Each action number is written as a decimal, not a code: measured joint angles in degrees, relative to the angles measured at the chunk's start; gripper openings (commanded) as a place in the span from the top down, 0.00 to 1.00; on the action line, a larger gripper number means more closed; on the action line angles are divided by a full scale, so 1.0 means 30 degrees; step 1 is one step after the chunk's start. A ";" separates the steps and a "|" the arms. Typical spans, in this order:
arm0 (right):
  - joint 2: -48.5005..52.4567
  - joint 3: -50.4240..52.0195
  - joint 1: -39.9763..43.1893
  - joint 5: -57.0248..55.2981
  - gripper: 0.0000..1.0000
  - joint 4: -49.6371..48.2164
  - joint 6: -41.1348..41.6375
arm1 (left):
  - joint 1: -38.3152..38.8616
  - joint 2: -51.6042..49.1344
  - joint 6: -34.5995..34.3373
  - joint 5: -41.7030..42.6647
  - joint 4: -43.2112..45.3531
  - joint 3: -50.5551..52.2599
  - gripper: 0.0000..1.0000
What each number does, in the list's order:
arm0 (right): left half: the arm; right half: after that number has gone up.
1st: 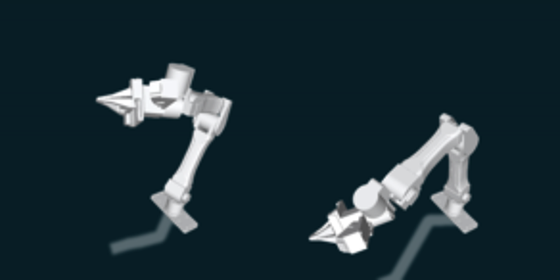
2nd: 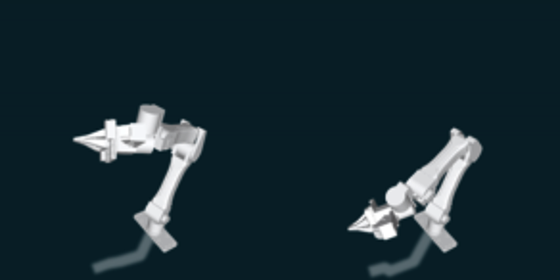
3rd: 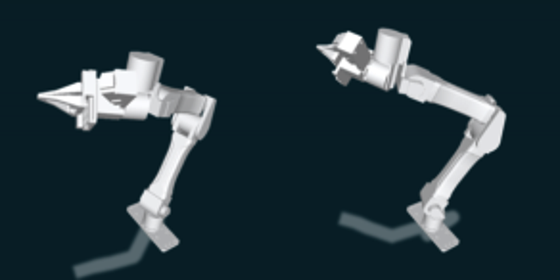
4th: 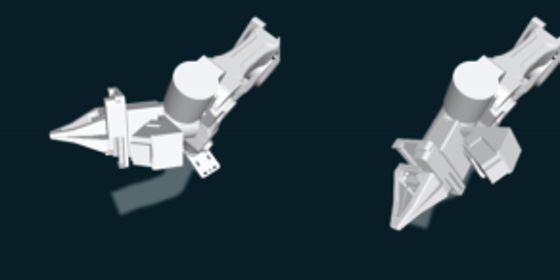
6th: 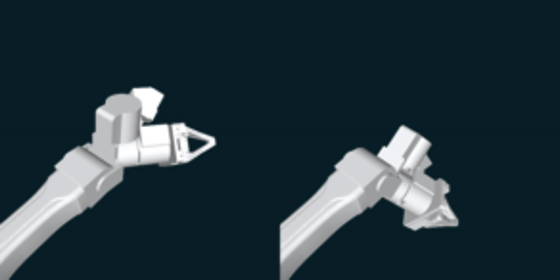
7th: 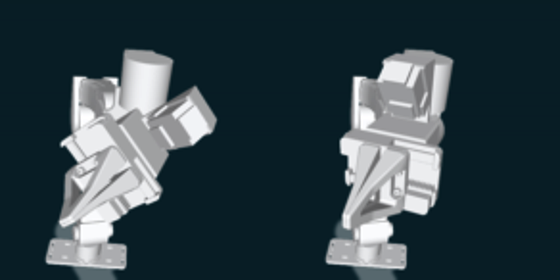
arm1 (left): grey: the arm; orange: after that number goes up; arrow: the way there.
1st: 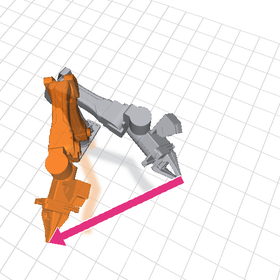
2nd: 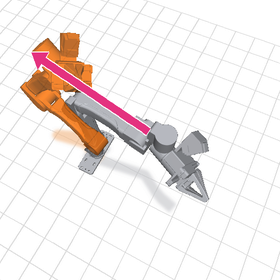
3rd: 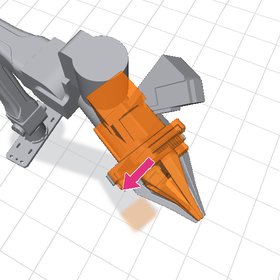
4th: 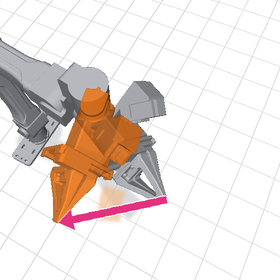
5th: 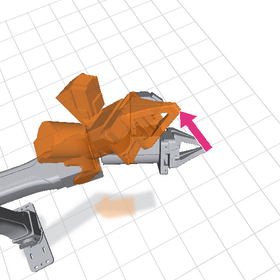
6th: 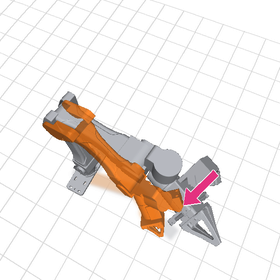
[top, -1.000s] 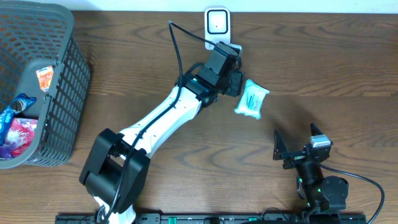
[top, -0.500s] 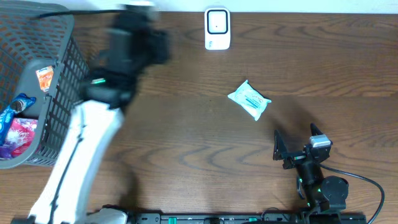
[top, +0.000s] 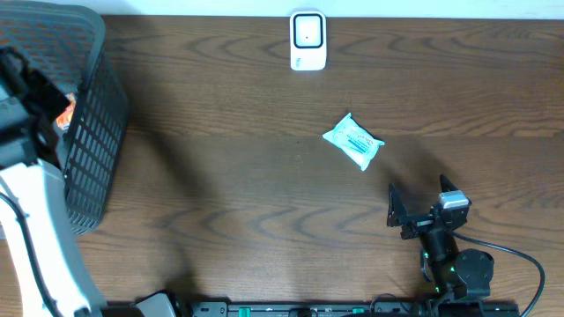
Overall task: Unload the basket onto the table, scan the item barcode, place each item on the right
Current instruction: 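Reach the left gripper into the basket and grasp the pink-purple pack, then carry the pink-purple pack past the scanner and release it beside the wipes, then reach the left gripper into the basket and grasp the blue Oreo pack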
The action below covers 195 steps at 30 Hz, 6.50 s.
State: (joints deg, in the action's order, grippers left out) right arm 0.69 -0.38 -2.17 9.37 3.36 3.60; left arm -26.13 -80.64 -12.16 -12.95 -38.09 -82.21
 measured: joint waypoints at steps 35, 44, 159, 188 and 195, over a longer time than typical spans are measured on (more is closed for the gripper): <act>0.0000 0.0000 0.0000 0.0000 0.01 0.0000 0.0000 | -0.3468 -1.1438 -0.2892 -0.3359 -0.2339 -0.0029 0.92; 0.0000 0.0000 0.0000 0.0000 0.01 0.0000 0.0000 | -0.3657 -0.8976 -0.2943 0.2113 -0.2637 -0.0080 0.93; 0.0000 0.0000 0.0000 -0.0007 0.01 0.0000 0.0000 | 2.0720 -1.0265 -0.4255 0.3213 0.2375 -0.0969 0.59; 0.0000 0.0000 0.0000 0.0000 0.01 0.0000 0.0007 | 0.7941 -0.0313 -0.1923 0.2878 0.2484 -0.1982 0.40; 0.0000 0.0000 0.0000 -0.0007 0.01 0.0000 0.0000 | 0.0794 -0.0605 -0.1399 0.2557 0.1596 -0.1982 0.40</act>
State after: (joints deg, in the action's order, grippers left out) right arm 0.69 -0.38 -2.17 9.34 3.36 3.60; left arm -23.75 -82.46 -16.36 -5.28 -33.30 -88.16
